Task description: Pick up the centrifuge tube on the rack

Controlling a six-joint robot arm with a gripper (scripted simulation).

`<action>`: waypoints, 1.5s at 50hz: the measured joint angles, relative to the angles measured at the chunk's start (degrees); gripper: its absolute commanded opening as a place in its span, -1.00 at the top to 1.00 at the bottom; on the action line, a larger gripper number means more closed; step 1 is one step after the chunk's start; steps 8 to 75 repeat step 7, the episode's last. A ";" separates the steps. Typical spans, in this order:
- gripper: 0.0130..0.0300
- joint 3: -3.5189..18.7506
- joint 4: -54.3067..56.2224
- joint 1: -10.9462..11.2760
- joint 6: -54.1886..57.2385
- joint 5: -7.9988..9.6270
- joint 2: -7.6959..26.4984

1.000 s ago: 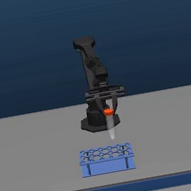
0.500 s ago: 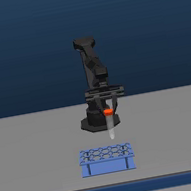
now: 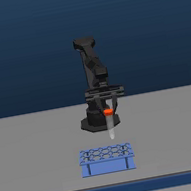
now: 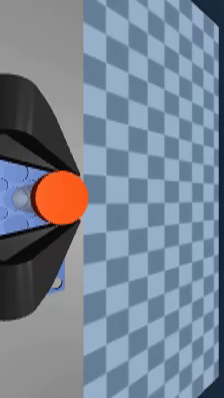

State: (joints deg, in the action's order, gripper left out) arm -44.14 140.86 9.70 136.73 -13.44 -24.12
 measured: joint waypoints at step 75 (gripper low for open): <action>1.00 0.00 0.00 0.00 0.00 0.00 0.00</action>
